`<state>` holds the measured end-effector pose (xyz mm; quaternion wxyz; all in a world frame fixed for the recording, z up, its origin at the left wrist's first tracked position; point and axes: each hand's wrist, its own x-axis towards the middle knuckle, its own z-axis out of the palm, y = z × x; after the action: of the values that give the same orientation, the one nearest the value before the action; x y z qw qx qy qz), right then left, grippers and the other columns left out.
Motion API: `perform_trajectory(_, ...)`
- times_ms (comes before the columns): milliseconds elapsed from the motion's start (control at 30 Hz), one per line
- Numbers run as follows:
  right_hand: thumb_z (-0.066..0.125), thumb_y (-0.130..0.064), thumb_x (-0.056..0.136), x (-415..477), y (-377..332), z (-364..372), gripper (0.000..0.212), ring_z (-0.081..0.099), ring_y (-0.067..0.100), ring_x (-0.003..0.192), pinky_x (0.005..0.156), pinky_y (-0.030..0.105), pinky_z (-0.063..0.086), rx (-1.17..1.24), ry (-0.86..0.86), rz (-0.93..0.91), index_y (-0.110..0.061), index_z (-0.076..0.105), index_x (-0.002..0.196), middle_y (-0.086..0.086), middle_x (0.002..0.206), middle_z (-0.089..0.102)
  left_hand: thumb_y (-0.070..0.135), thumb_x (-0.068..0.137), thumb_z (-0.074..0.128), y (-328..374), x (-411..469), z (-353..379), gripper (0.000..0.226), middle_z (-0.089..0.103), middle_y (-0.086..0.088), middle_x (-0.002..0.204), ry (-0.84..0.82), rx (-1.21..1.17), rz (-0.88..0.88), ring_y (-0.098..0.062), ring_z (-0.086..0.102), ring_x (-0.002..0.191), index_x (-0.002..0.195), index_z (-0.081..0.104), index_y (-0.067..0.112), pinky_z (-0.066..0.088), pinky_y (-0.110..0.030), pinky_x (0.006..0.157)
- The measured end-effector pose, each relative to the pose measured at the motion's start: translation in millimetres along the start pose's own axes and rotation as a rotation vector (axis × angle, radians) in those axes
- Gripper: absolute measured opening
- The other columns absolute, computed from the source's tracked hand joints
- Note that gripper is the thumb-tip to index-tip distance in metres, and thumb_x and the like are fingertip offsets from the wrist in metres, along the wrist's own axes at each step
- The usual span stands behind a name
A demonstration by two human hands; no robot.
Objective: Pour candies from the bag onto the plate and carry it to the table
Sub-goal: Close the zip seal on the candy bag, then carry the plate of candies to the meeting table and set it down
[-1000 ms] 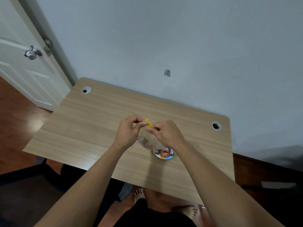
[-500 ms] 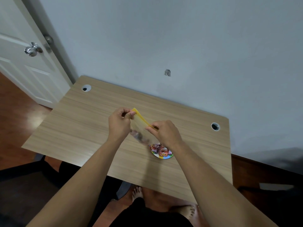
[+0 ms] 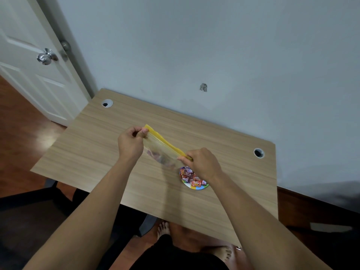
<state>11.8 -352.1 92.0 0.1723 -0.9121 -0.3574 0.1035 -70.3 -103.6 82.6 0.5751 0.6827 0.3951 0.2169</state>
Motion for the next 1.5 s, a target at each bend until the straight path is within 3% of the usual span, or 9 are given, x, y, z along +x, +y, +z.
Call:
perform_trajectory(100,0.052,-0.071,0.098,-2,4,1,0.062,0.068,0.029,0.069,0.063,0.041,0.055,-0.061,-0.047,0.007,-0.017,0.073,0.076,0.002,0.068,0.073,0.021,0.098,0.076,-11,2,-1,0.012,0.076,-0.002,0.082,-0.029,-0.008,-0.023,-0.014,0.067,0.077,0.086,0.077,0.016,0.053,-0.026,0.080)
perform_trajectory(467,0.044,-0.053,0.110,-3,-3,10,0.049,0.068,0.034,0.105,0.071,0.038,0.038,-0.233,-0.206,-0.141,-0.012,0.070,0.102,0.009,0.108,0.076,0.023,0.100,0.076,-57,5,-25,0.015,0.074,0.011,0.072,-0.179,0.065,-0.100,0.010,0.062,0.060,0.096,0.079,0.009,0.047,-0.021,0.073)
perform_trajectory(633,0.047,-0.037,0.112,-2,-18,28,0.039,0.066,0.037,0.113,0.086,0.043,0.048,-0.173,-0.265,-0.111,-0.003,0.067,0.110,0.017,0.118,0.072,0.019,0.098,0.078,-76,13,-55,0.016,0.076,-0.007,0.092,-0.225,0.109,-0.125,-0.014,0.065,0.087,0.097,0.081,0.004,0.049,-0.022,0.080)
perform_trajectory(933,0.055,-0.026,0.109,6,-20,70,0.028,0.068,0.041,0.099,0.079,0.043,0.049,0.083,-0.264,0.096,-0.005,0.072,0.102,0.021,0.104,0.074,0.024,0.093,0.083,-89,20,-74,0.015,0.075,-0.007,0.091,-0.177,0.211,-0.104,-0.017,0.063,0.081,0.101,0.085,0.011,0.051,-0.031,0.078)
perform_trajectory(1033,0.057,-0.025,0.106,6,-12,81,0.026,0.069,0.039,0.093,0.075,0.042,0.048,0.159,-0.248,0.188,-0.007,0.073,0.097,0.020,0.095,0.075,0.024,0.094,0.082,-91,22,-74,0.018,0.075,-0.013,0.085,-0.234,0.139,-0.179,-0.023,0.069,0.079,0.103,0.085,0.009,0.060,-0.026,0.066)
perform_trajectory(1167,0.059,-0.023,0.102,13,-3,85,0.024,0.069,0.035,0.085,0.075,0.045,0.055,0.257,-0.238,0.256,-0.009,0.074,0.090,0.013,0.086,0.076,0.019,0.101,0.075,-85,24,-61,0.008,0.084,-0.009,0.089,-0.266,-0.004,-0.268,-0.036,0.078,0.092,0.101,0.081,0.015,0.063,-0.030,0.070)
perform_trajectory(1267,0.055,-0.027,0.096,18,10,81,0.026,0.071,0.032,0.079,0.077,0.045,0.058,0.337,-0.234,0.301,-0.012,0.073,0.083,0.008,0.077,0.075,0.019,0.105,0.069,-83,28,-50,0.019,0.080,-0.022,0.119,-0.290,-0.049,-0.290,-0.045,0.078,0.107,0.120,0.076,0.011,0.062,-0.035,0.077)
perform_trajectory(1367,0.057,-0.019,0.100,19,30,69,0.023,0.076,0.030,0.087,0.082,0.036,0.056,0.437,-0.253,0.391,-0.013,0.076,0.090,0.005,0.081,0.077,0.019,0.102,0.073,-79,29,-43,0.051,0.078,-0.015,0.129,-0.316,-0.077,-0.315,-0.039,0.077,0.110,0.152,0.059,0.017,0.061,-0.047,0.091)
perform_trajectory(1500,0.061,-0.024,0.102,13,67,58,0.023,0.077,0.024,0.095,0.089,0.035,0.056,0.445,-0.214,0.500,-0.016,0.083,0.105,0.006,0.098,0.083,0.015,0.107,0.066,-85,24,-26,0.050,0.078,-0.015,0.125,-0.364,-0.039,-0.326,-0.033,0.078,0.092,0.155,0.052,0.016,0.066,-0.036,0.074)
